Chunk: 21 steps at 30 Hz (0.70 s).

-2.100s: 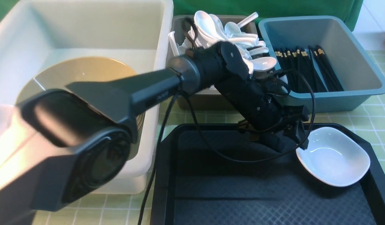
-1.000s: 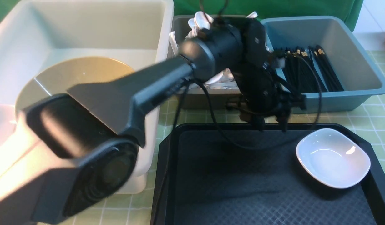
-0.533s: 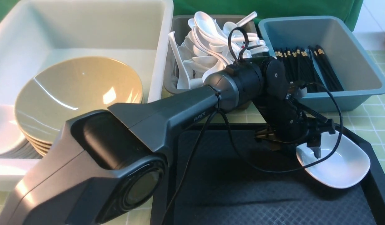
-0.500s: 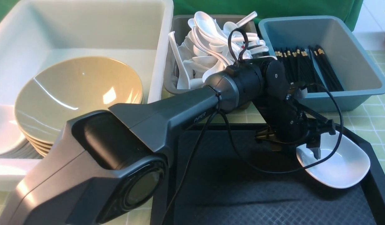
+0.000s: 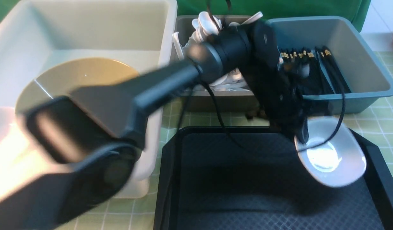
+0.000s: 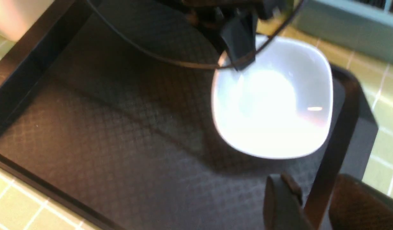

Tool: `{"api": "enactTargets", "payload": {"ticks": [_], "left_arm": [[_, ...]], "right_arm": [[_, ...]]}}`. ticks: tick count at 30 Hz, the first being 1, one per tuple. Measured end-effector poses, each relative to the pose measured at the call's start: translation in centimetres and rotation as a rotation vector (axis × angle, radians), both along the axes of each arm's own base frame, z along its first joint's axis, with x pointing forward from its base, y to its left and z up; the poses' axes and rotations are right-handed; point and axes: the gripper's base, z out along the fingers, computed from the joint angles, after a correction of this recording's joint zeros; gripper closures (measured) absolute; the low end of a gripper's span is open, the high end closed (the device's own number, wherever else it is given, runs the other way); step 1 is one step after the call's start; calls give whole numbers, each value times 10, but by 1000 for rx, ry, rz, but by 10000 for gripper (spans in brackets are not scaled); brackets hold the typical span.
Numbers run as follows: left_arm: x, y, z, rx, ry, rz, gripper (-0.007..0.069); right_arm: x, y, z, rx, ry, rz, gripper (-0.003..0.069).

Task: On green table put chopsticks spoon bowls plates into blue grey white boxes.
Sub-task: 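Place the white bowl into the white bin with the other dishes with the left gripper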

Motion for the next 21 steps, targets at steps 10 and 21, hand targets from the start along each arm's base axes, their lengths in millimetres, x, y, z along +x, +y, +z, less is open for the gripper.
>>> {"api": "enactTargets", "payload": {"ticks": [10, 21], "left_arm": [[-10, 170, 185, -166, -341, 311, 609], [-86, 407, 170, 53, -323, 1089, 609]], "right_arm": [[8, 25, 24, 103, -116, 280, 424], [23, 41, 28, 122, -125, 374, 424]]}}
